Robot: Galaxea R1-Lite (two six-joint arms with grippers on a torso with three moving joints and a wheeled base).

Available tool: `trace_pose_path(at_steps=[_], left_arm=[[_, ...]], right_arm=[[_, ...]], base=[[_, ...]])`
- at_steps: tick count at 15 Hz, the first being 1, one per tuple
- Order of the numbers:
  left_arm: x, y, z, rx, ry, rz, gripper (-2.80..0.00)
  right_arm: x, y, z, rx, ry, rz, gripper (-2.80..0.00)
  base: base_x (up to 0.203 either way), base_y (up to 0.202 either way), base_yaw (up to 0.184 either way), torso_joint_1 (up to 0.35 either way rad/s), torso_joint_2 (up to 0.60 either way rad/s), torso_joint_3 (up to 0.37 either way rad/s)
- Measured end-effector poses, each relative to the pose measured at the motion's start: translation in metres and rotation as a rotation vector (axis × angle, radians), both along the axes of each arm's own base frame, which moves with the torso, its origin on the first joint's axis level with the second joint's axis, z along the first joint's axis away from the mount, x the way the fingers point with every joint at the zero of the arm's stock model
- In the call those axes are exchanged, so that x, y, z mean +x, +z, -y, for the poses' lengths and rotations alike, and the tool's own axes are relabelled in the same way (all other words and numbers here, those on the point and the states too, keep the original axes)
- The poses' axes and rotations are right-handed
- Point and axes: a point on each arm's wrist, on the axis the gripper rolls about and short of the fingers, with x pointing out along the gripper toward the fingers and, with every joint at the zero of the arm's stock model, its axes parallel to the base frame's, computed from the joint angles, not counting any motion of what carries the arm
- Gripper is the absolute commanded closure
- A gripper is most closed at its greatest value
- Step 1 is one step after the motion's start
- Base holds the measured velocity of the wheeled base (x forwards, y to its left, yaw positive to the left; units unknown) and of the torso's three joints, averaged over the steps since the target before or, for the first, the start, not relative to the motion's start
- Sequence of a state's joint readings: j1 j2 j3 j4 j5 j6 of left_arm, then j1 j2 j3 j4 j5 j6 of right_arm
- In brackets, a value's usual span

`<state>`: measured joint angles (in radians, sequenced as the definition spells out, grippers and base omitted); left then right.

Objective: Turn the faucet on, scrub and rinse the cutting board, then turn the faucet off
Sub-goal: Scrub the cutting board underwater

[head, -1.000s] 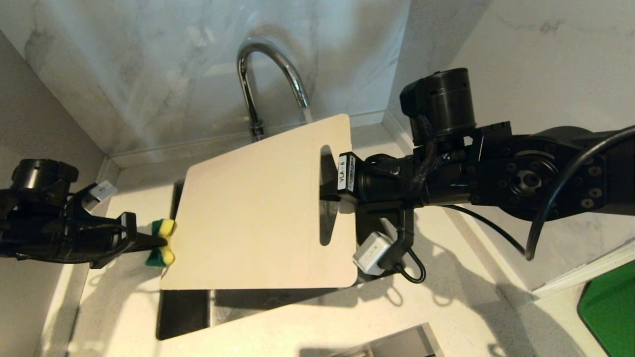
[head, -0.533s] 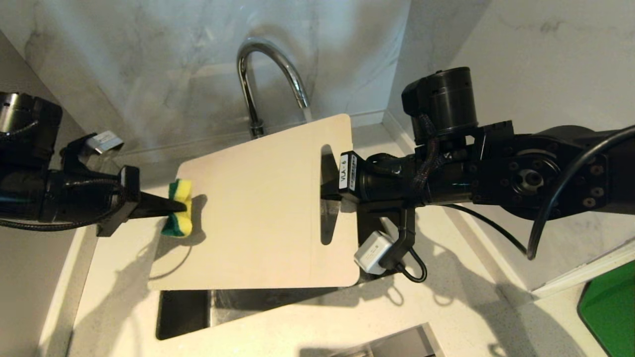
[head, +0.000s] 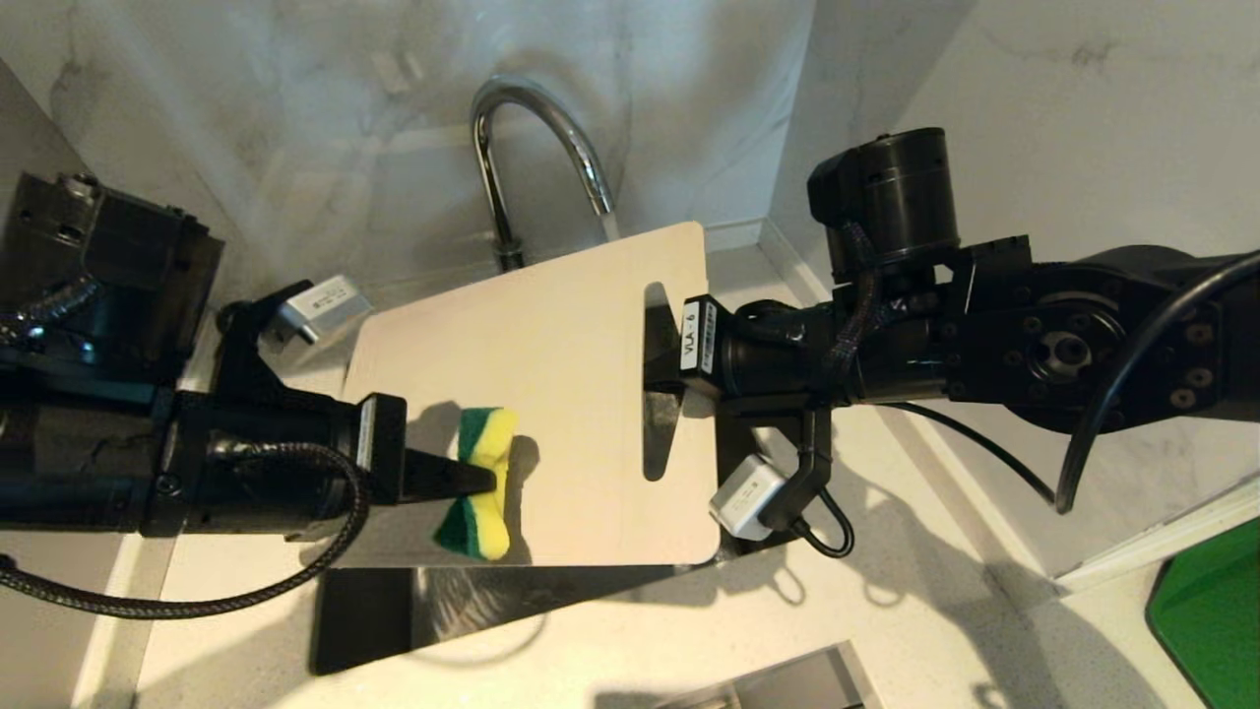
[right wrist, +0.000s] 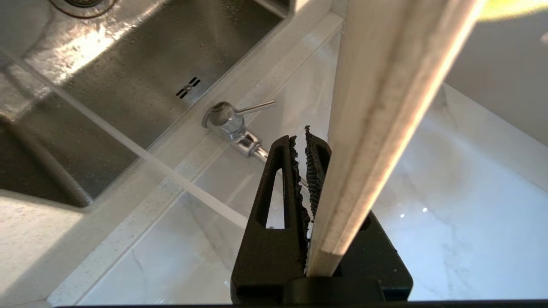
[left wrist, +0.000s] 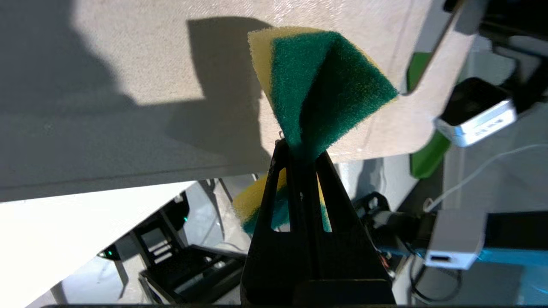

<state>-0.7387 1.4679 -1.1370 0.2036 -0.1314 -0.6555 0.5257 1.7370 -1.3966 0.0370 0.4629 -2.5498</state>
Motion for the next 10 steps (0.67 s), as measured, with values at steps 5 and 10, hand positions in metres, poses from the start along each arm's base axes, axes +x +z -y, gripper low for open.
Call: trace_pose_path(at_steps=[5,10], left_arm=[[0.009,-0.035,0.009,0.066,0.083,0.02,0.0],[0.025,-0.064,-0.017,0.073,0.176,-0.008,0.0]], right_arm=[[0.0,0.001,0.001,0.01,-0.009,-0.012,0.0],[-0.002,0.003,0.002,0.02,-0.016,-0.015,0.0]], base=[[0.0,0.0,0.0,0.0,0.0,0.0],[0.0,0.0,0.0,0.0,0.0,0.0]])
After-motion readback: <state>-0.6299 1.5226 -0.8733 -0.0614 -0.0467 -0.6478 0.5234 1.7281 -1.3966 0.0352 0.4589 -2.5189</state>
